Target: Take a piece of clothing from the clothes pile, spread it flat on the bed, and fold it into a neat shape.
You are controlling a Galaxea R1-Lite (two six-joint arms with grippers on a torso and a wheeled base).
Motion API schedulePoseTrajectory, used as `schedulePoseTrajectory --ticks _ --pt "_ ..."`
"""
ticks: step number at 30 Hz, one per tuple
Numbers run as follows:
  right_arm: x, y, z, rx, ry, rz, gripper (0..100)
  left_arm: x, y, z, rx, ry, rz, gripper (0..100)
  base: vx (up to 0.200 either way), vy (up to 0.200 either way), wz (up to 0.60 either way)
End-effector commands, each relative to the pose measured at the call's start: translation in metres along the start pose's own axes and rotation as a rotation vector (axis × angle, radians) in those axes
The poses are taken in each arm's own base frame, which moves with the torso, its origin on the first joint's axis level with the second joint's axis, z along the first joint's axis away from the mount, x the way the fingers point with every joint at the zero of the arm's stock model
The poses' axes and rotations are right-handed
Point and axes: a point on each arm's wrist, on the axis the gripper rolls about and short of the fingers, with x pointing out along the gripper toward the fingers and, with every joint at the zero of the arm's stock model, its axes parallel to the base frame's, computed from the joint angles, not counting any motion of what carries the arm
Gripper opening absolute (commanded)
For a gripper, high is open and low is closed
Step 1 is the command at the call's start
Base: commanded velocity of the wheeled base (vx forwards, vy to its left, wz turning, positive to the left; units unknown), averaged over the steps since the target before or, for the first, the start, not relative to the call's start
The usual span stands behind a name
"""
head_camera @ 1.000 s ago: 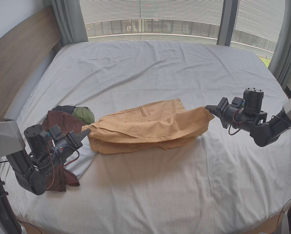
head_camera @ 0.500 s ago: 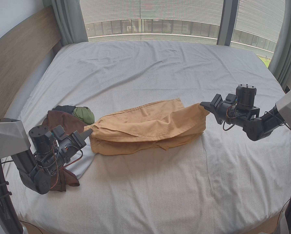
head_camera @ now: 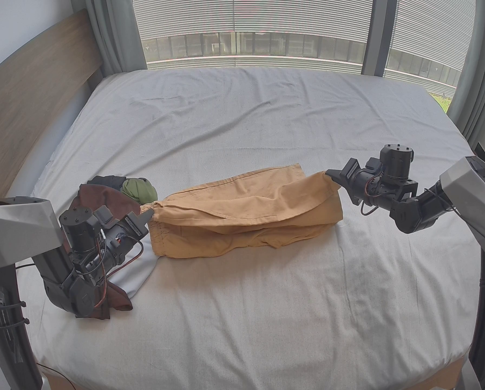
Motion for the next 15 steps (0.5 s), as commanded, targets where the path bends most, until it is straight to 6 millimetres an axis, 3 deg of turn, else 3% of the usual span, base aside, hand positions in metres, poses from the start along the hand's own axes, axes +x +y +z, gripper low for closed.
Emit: schedulePoseTrajectory --ticks 1,15 --pt "0.015 -0.011 -0.004 0.0 0.005 0.001 0 0.006 0.001 0.001 -0.011 -0.022 0.004 0 0.0 0.0 0.0" --pt "0.033 -0.016 -0.01 -0.036 -0.035 0.077 0 0.011 0.003 0.0 -0.01 -0.029 0.003 0 0.0 0.0 0.0"
